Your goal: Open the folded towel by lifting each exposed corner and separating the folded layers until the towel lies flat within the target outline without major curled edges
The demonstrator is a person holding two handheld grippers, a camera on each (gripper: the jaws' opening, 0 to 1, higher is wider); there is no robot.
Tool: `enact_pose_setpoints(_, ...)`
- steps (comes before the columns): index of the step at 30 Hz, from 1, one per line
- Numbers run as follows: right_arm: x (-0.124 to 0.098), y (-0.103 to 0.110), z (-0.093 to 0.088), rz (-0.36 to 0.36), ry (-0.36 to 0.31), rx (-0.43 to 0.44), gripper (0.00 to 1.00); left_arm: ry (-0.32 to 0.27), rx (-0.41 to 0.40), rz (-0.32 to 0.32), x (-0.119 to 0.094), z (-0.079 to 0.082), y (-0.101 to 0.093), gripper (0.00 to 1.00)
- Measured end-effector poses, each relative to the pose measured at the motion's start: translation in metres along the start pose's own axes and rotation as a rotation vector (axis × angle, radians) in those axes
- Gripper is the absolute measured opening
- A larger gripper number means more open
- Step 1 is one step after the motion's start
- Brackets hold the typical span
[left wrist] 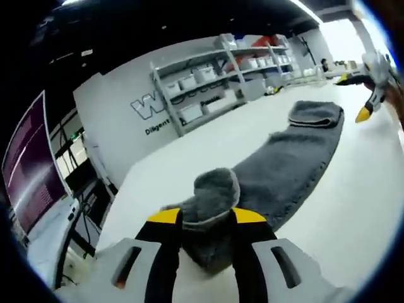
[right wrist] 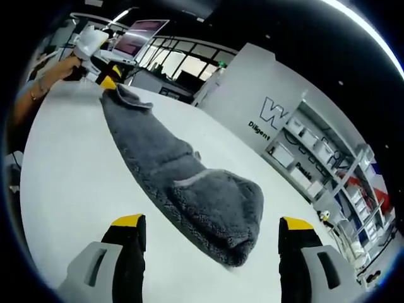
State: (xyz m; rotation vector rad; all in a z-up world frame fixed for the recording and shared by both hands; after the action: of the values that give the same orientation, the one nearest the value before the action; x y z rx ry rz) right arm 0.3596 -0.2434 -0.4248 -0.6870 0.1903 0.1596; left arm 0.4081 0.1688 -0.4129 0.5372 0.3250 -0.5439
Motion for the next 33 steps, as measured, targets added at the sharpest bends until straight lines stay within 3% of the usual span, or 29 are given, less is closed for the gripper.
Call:
enact_pose_setpoints(3, 0.000, 0.003, -0.002, 0.015, 0.008, -0.007, 0.87, 0.049, 0.072, -0.058, 0.008, 0.003, -0.006, 0.29)
enact_pose_setpoints(7, -0.001, 0.003, -0.005, 0.013, 0.012, -0.003, 0.87, 0.099, 0.107, -0.098, 0.016, 0.002, -0.011, 0.27)
enact_pose_setpoints(9, -0.002, 0.002, -0.006, 0.010, 0.016, -0.004, 0.87, 0.168, 0.112, -0.130, 0.022, -0.006, -0.013, 0.27)
enact_pose_setpoints(11, -0.002, 0.002, -0.006, 0.010, 0.017, -0.003, 0.87, 0.216, 0.124, -0.124, 0.024, -0.013, -0.012, 0.25)
enact_pose_setpoints(13, -0.002, 0.003, -0.008, 0.014, 0.021, -0.006, 0.87, 0.228, 0.141, -0.057, 0.023, -0.013, -0.004, 0.20)
enact_pose_setpoints(18, -0.002, 0.002, -0.012, 0.014, 0.037, -0.014, 0.87, 0.256, 0.089, -0.074, 0.022, -0.024, -0.004, 0.05)
enact_pose_setpoints(25, -0.002, 0.000, -0.011, 0.005, 0.035, -0.015, 0.87, 0.174, -0.012, -0.015, 0.013, -0.025, 0.007, 0.02)
enact_pose_setpoints(28, -0.002, 0.001, -0.009, 0.008, 0.033, -0.018, 0.87, 0.143, -0.110, 0.054, 0.004, -0.032, 0.020, 0.02)
enact_pose_setpoints(30, -0.001, 0.001, -0.008, 0.009, 0.032, -0.021, 0.87, 0.130, -0.129, 0.066, 0.002, -0.033, 0.022, 0.02)
enact_pose_setpoints(31, -0.001, 0.002, -0.008, 0.008, 0.032, -0.021, 0.87, 0.100, -0.165, 0.087, -0.003, -0.035, 0.027, 0.02)
enact_pose_setpoints(33, -0.001, 0.002, -0.007, 0.009, 0.032, -0.022, 0.87, 0.120, -0.193, 0.106, -0.007, -0.044, 0.032, 0.02)
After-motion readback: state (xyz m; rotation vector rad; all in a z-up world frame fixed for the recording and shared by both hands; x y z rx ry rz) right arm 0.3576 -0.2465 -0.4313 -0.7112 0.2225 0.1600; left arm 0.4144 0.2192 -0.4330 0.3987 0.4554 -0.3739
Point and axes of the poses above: the point that each gripper's makers call its tool centre point, and the gripper's own axes: x roughly forward along the fingers, y roughly to its left, z roughly out of its top, the point moved 3 cm from there along -x, roughly backward along the fingers, and after that the axes turned 13 degrees about -z, right-handed, at the moved point
